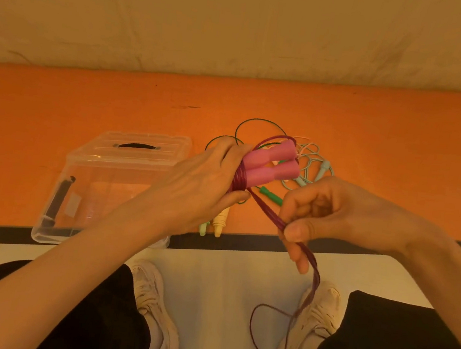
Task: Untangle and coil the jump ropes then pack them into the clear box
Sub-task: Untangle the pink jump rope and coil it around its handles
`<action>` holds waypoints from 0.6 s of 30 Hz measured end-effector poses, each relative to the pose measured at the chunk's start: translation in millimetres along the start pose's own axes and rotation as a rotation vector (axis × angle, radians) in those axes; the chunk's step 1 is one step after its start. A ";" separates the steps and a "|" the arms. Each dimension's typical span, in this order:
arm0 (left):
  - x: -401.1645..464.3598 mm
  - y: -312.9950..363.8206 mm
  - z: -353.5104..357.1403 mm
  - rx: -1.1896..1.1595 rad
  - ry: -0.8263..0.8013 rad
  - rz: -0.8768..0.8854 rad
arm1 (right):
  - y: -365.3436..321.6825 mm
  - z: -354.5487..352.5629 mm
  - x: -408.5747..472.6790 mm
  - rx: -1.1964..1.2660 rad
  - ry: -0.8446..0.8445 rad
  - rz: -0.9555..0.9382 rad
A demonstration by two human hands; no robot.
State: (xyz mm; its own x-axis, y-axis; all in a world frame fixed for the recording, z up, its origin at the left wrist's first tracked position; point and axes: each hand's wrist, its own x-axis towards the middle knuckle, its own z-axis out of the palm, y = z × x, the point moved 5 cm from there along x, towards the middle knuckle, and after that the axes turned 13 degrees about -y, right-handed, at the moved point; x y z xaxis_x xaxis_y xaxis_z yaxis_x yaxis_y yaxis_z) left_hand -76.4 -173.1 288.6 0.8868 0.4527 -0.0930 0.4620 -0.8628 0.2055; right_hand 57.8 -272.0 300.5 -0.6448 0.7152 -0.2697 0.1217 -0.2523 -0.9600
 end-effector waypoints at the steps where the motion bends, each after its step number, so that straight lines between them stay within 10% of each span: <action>1: 0.5 0.2 0.3 0.006 0.005 -0.003 | -1.2 -0.2 0.5 0.011 0.006 -0.009; 18: -3.5 -6.3 -12.6 0.056 0.096 -0.105 | -1.6 -1.1 -6.0 0.103 -0.057 0.035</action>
State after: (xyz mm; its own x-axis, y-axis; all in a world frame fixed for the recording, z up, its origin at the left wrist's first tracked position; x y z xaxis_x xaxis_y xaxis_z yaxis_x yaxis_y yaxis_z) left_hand -82.6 -166.4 299.9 0.8295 0.5583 -0.0168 0.5545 -0.8195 0.1445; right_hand 62.3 -275.1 303.6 -0.6836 0.6672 -0.2958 0.0690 -0.3443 -0.9363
